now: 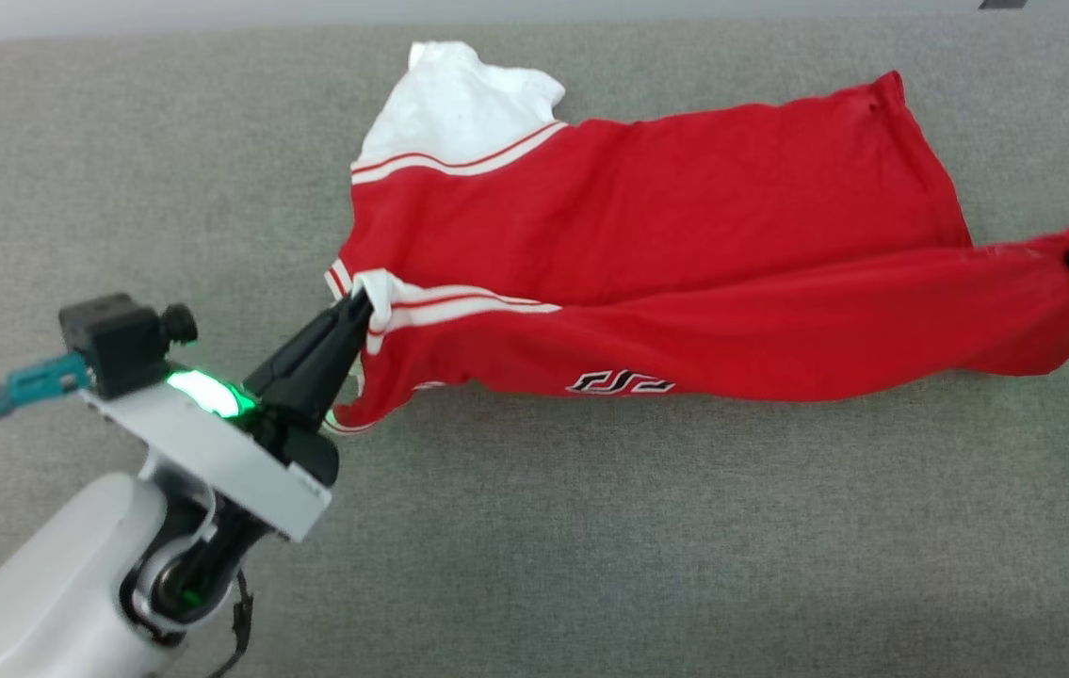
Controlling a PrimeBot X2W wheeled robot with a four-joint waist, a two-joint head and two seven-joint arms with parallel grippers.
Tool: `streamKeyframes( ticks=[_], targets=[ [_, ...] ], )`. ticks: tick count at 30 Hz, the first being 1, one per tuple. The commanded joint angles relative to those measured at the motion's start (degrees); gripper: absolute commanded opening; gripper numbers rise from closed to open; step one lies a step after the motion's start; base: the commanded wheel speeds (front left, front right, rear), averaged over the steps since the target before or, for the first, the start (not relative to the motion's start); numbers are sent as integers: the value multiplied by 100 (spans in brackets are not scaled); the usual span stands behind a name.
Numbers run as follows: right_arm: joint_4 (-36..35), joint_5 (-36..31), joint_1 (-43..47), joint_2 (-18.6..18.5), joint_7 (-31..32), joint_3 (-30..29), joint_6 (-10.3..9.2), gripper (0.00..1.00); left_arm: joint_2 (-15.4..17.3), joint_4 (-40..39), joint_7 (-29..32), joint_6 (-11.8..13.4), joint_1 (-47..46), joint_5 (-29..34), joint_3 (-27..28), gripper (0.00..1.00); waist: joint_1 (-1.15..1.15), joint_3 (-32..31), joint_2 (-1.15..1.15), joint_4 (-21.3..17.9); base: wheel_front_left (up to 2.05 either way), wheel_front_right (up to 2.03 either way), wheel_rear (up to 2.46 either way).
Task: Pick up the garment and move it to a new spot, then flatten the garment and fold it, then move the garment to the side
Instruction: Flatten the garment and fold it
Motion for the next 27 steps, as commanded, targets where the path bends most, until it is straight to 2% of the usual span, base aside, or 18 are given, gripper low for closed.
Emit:
streamKeyframes(
  ticks=[1, 9, 19, 20, 21, 22, 23, 24, 25, 27],
  targets=[
    [181, -79, -175, 146, 63, -2, -9, 0, -53, 162, -47, -48, -150, 49, -59, 0, 0, 113, 0, -49, 0, 0, 0],
    [1292, -311, -861, 871, 73, 167, -9, 0, -446, 1222, -361, -42, -793, -51, -500, 0, 0, 471, 0, -69, 0, 0, 0],
    [2068, -594, -1320, 1181, -287, 698, -9, 0, -550, 2329, -467, -42, -1282, 22, -1169, 0, 0, 652, 0, -63, 0, 0, 0],
    [2127, -606, -1358, 1192, -323, 769, -9, 0, -545, 2429, -469, -42, -1330, 68, -1267, 3, 0, 643, 0, -62, 0, 0, 0],
    [2179, -608, -1389, 1201, -382, 827, -9, 0, -512, 2538, -478, -42, -1390, 149, -1362, 23, 0, 622, 0, -65, 0, 0, 0],
    [2230, -623, -1410, 1217, -443, 882, -9, 0, -486, 2611, -485, -39, -1450, 188, -1449, 48, 0, 590, 0, -70, 0, 0, 0],
    [2277, -636, -1423, 1231, -521, 942, -9, 25, -484, 2655, -487, -37, -1501, 165, -1520, 85, 0, 552, 0, -70, 0, 0, 0],
    [2322, -655, -1437, 1226, -598, 988, -9, 47, -457, 2661, -466, -37, -1561, 152, -1579, 100, 0, 508, 0, -67, 0, 0, 0],
    [2357, -685, -1444, 1207, -680, 1041, -9, 100, -383, 2688, -431, -37, -1633, 209, -1662, 100, 0, 456, 0, -59, 0, 0, 0],
    [2421, -724, -1423, 1166, -825, 1143, -9, 100, -248, 2738, -290, -37, -1743, 298, -1837, 100, 0, 340, 0, -35, 0, 0, 0]
  ],
)
